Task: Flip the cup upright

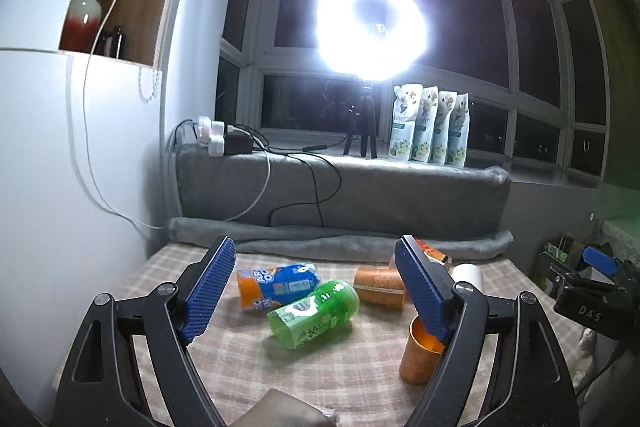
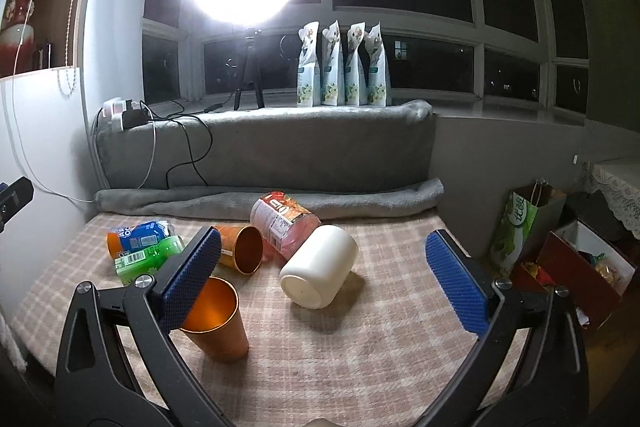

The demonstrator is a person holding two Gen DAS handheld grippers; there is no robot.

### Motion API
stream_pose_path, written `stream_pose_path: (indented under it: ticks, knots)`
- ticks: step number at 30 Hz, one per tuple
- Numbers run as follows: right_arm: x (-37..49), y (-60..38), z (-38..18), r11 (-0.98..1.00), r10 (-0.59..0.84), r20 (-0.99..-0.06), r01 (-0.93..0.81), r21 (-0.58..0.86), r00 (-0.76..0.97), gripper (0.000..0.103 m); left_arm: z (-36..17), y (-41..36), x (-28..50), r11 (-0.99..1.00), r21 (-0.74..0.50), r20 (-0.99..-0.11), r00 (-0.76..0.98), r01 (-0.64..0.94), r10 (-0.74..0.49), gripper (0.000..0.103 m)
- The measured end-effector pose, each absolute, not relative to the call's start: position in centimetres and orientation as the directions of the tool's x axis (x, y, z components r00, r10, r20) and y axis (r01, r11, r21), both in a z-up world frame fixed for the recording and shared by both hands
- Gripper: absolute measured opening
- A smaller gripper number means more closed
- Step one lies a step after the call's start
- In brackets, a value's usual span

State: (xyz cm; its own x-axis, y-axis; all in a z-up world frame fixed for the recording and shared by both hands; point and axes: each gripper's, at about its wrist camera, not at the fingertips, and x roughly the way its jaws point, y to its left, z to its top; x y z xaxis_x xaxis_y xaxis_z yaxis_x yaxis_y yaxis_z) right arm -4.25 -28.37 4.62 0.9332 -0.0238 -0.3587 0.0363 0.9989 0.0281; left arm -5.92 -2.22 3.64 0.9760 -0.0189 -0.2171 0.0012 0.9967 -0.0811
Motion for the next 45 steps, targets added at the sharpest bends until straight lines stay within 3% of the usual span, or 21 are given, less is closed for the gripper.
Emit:
stream_pose_path:
  ticks: [45]
  knots:
    - [-4.2,-29.2,4.0,0.997,-0.033,-0.379,0.055,0.048,0.925,0.103,3.8,-2.6,-6.4,0.997,-0.07,-0.226,0.973,0.027,-0.042,0.082]
